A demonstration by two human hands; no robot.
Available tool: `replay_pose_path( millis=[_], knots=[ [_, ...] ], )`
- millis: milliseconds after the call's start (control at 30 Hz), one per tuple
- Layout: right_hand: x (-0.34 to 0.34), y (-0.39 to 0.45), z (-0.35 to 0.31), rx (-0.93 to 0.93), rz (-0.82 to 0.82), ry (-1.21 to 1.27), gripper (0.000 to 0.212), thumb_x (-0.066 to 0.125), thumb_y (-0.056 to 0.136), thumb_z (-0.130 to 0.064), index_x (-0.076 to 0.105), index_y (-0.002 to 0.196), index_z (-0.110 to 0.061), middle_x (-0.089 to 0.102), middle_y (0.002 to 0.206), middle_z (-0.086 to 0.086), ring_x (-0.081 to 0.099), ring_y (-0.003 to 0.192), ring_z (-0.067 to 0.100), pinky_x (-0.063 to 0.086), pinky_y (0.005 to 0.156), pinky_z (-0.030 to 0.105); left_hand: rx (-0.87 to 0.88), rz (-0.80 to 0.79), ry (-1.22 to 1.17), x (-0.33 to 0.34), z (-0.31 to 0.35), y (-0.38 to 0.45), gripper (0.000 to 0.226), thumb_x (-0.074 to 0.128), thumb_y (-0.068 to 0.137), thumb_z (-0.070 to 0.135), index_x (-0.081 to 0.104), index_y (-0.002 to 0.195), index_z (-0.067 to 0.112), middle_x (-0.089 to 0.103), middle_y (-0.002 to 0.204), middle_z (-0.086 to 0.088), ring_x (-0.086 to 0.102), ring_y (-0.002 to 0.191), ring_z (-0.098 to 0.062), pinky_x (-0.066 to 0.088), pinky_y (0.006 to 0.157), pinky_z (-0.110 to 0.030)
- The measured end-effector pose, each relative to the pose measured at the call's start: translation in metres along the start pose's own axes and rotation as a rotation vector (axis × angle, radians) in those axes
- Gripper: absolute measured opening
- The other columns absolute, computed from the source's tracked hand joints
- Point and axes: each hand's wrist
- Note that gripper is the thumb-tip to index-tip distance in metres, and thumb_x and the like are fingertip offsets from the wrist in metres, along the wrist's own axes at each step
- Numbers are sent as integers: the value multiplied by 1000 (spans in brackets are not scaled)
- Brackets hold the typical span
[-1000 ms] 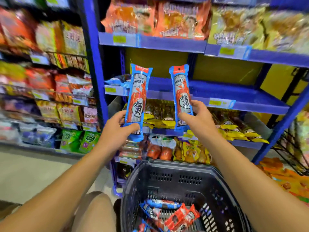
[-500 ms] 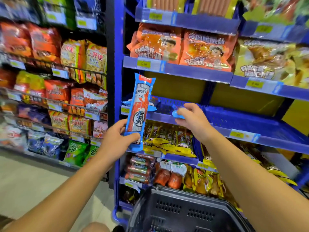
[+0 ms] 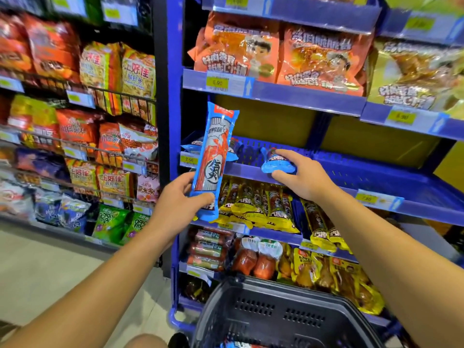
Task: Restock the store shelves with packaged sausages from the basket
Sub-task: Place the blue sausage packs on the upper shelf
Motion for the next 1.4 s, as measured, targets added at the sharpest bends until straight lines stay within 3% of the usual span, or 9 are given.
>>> replay_pose_path(
  millis=[200,467,833,1000,1133,1267,1400],
  knots=[
    [17,8,-7,-120,69,-23,57,65,91,-41,47,143,-29,60,134,0,58,115,25,46,89,34,7,18,8,-3,1,6,37,71,85,10,63,99,42,73,104,10,72,90,-13,60,75,-36],
    [35,23,-21,-99,52,-19,58,62,91,-43,43,144,-31,59,134,0,53,120,31,49,91,40,13,27,-1,-11,1,9,37,71,86,10,63,98,43,73,99,16,72,88,-9,59,68,-23],
    [42,30,-25,-111,34,-46,57,62,92,-42,42,144,-28,60,133,1,58,113,25,51,84,38,16,17,9,-12,3,11,32,70,86,10,64,100,37,74,100,14,72,88,-10,60,70,-26],
    [44,27,-29,-89,20,-90,65,57,93,-48,33,150,-28,52,141,4,53,122,29,48,94,49,12,24,12,-10,4,6,34,71,86,13,62,104,40,72,104,13,72,90,-8,60,72,-26],
    [36,17,-25,-37,67,-47,75,59,91,-52,26,153,-25,45,148,7,45,132,30,43,102,50,6,21,31,-6,4,1,38,72,85,11,61,107,40,73,105,12,72,92,-10,60,76,-32],
    [18,1,-4,-24,107,-159,74,56,90,-56,31,152,-22,47,147,8,44,132,33,40,103,52,28,-19,64,9,12,-4,41,72,85,11,58,104,44,73,102,15,73,88,-10,60,72,-27],
    [-3,-20,36,75,203,-234,67,51,93,-56,42,146,-17,54,141,11,48,129,36,38,104,53,40,-38,79,46,20,-6,37,72,85,11,58,112,32,75,94,11,73,80,-12,60,67,-27]
  ],
)
Point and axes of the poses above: each hand's wrist, its own y-axis towards the middle knuckle, its own x-axis out of the palm, z = x × y
